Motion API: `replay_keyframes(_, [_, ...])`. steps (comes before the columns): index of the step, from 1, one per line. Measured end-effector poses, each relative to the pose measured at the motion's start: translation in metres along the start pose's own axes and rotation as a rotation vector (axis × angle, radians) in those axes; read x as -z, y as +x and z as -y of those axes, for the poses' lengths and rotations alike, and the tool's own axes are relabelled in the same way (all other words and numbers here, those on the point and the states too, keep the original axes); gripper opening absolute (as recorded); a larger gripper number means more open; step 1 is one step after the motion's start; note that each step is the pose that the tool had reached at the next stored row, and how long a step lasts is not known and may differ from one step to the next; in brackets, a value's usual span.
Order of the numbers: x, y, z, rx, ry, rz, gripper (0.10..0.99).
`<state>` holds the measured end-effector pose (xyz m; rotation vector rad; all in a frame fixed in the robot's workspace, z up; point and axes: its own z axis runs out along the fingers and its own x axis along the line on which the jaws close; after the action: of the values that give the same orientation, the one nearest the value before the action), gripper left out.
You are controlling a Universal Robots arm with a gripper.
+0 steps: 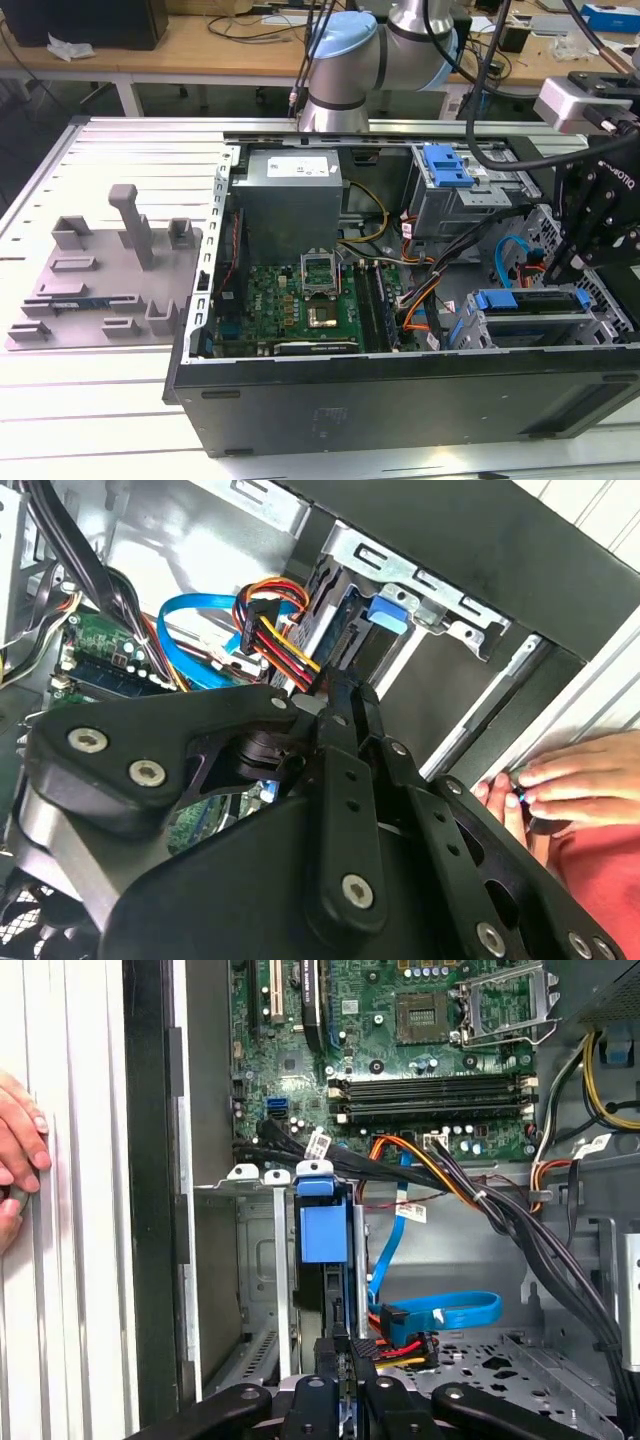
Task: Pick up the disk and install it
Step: 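Insert the first disk wire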
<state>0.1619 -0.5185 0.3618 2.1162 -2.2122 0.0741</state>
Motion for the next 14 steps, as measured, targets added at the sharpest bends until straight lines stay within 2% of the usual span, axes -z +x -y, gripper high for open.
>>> replay_keyframes(4, [0.0002,-0.0024,0.0023,0.004,0.000,0.0054,0.169])
replay_keyframes(6, [0.0004,-0.0033,0.0072,0.005,0.000,0.0069,0.169])
replay_keyframes(14, [-0.0028,-0.0023,0.0074,0.005,0.000,0.0070,0.169])
